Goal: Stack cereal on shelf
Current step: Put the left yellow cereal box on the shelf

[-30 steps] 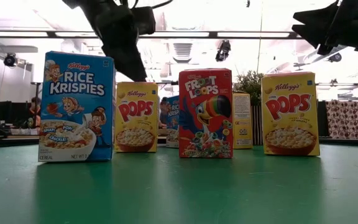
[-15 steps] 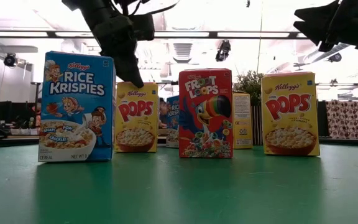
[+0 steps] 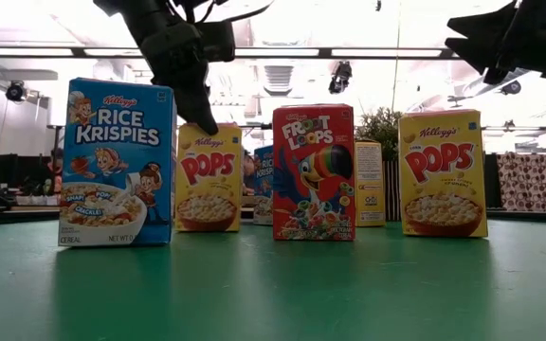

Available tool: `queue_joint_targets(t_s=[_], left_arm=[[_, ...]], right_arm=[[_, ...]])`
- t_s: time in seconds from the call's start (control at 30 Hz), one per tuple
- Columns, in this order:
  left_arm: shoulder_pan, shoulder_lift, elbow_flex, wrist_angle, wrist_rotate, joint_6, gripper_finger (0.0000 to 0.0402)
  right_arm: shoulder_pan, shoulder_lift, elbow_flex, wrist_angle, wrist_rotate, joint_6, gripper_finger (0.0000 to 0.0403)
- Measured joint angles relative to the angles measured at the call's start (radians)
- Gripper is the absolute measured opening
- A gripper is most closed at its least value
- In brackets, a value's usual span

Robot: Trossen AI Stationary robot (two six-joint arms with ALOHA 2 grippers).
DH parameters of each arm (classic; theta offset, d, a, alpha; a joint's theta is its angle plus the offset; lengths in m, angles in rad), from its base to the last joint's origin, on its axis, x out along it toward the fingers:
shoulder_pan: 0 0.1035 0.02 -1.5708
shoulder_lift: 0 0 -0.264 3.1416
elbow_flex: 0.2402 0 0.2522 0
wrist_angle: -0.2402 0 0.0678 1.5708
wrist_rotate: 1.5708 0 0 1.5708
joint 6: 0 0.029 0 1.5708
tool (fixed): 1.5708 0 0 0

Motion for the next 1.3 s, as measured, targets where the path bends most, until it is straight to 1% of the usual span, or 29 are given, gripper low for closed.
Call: queue_joint_targets(t_s=[0.17,0.33,0.5,0.7,0.8,0.9,1.0,1.1,1.17,1.3], left_arm=[[0.000,0.000,0.005,-0.001,0.000,0.004,0.0157],[0.000,-0.001,0.057,-0.041,0.000,0.038,0.0157],[0.003,-0.001,0.183,-0.179,-0.004,0.125,0.0157],[0.054,-0.002,0.367,-0.348,-0.018,0.315,0.0158],[0.111,-0.002,0.446,-0.424,-0.018,0.403,0.0158],[0.193,-0.002,0.500,-0.452,-0.018,0.476,0.0158],[0.292,-0.002,0.528,-0.452,-0.011,0.558,0.0158],[0.396,-0.002,0.529,-0.440,0.005,0.638,0.0158],[0.464,0.006,0.529,-0.396,0.055,0.671,0.0158],[0.577,0.050,0.529,-0.289,0.192,0.713,0.0158]], right_arm=[[0.000,0.000,0.000,-0.027,0.000,0.023,0.0274],[0.000,0.000,0.000,-0.029,0.000,0.023,0.0274],[0.000,0.000,0.000,-0.028,0.000,0.023,0.0274],[0.000,0.000,-0.001,-0.024,0.000,0.021,0.0274],[0.000,0.000,-0.001,-0.024,0.000,0.021,0.0274],[0.000,0.000,-0.001,-0.024,0.000,0.020,0.0274],[0.000,0.000,-0.001,-0.023,0.000,0.018,0.0274],[0.000,0.000,0.000,-0.023,0.000,0.019,0.0274],[0.000,0.000,-0.001,-0.023,0.000,0.020,0.0274],[0.000,0.000,0.000,-0.023,0.000,0.020,0.0274]])
